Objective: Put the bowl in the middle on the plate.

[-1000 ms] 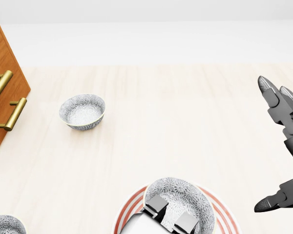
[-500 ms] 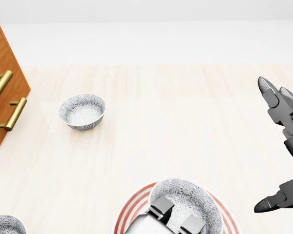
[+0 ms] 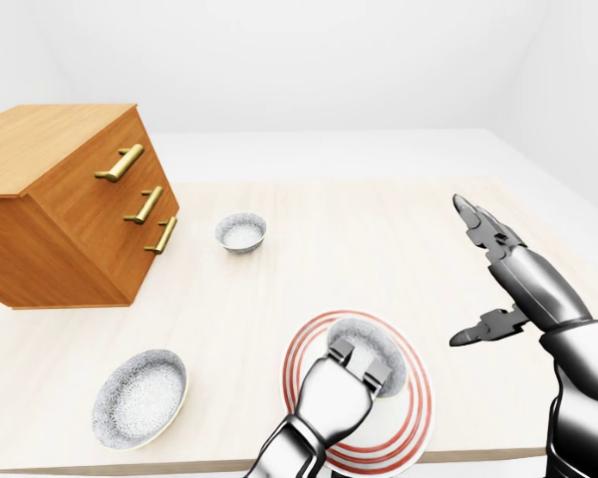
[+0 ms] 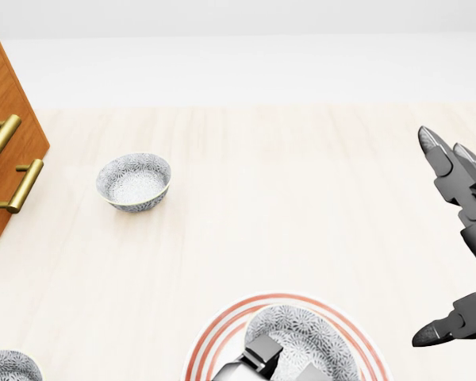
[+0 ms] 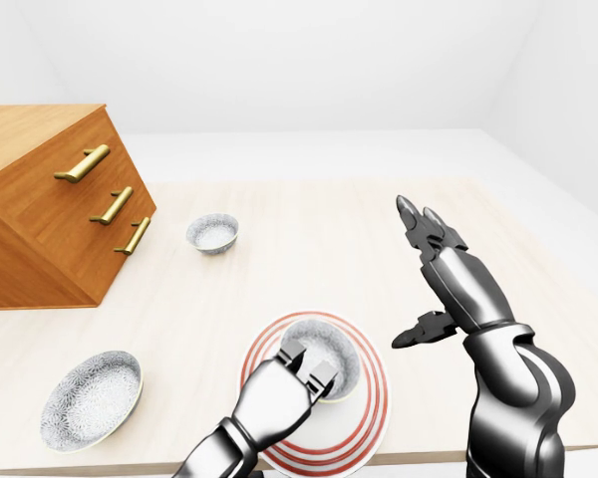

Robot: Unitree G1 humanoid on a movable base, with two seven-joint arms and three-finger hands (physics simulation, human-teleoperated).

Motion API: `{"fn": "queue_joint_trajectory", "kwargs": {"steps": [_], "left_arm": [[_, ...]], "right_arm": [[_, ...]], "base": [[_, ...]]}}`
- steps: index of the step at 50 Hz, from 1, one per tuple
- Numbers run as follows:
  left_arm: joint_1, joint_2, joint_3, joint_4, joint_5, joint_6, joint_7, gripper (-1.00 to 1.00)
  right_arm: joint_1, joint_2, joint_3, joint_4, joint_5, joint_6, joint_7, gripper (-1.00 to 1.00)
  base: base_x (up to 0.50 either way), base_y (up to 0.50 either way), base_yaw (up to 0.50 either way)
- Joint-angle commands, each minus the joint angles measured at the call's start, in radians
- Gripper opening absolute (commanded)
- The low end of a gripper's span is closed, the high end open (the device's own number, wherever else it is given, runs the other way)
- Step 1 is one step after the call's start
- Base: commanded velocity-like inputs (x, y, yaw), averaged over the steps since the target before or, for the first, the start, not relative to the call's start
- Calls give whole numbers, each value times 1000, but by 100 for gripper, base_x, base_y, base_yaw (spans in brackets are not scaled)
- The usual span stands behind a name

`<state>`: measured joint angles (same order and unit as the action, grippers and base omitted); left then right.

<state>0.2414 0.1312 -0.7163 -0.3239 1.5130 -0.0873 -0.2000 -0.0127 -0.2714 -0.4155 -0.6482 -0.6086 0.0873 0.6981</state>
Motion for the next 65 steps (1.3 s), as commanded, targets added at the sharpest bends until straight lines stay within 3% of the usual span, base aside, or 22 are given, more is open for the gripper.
{"fn": "queue_joint_trajectory", "kwargs": {"steps": [1,13,24,36,43,50,65], "left_arm": [[-7,4,17,81,63,0,103,-100],[3,0,17,59,60,0,87,-100],[-38,-14,71,218,62,0,204,-100],[-24,-21,69,181,71,0,171,-100],[8,-19,20,17,66,0,21,-100],[10,-11,-11,-35,58,0,-38,-100],[0,-5,-18,-31,48,0,-50,-100]], "right_arm": [[1,1,0,7,4,0,0,100],[-3,-3,0,-16,-5,0,0,100],[-1,-2,-2,-5,0,0,0,100],[-3,-3,-1,-7,-1,0,0,100],[-3,-3,-1,-8,-1,0,0,100],[-3,-3,-1,-8,-1,0,0,100],[-3,-3,-1,-7,-1,0,0,100]], "base": [[0,0,0],[0,0,0],[0,0,0],[0,0,0],[0,0,0],[0,0,0],[0,0,0]]}}
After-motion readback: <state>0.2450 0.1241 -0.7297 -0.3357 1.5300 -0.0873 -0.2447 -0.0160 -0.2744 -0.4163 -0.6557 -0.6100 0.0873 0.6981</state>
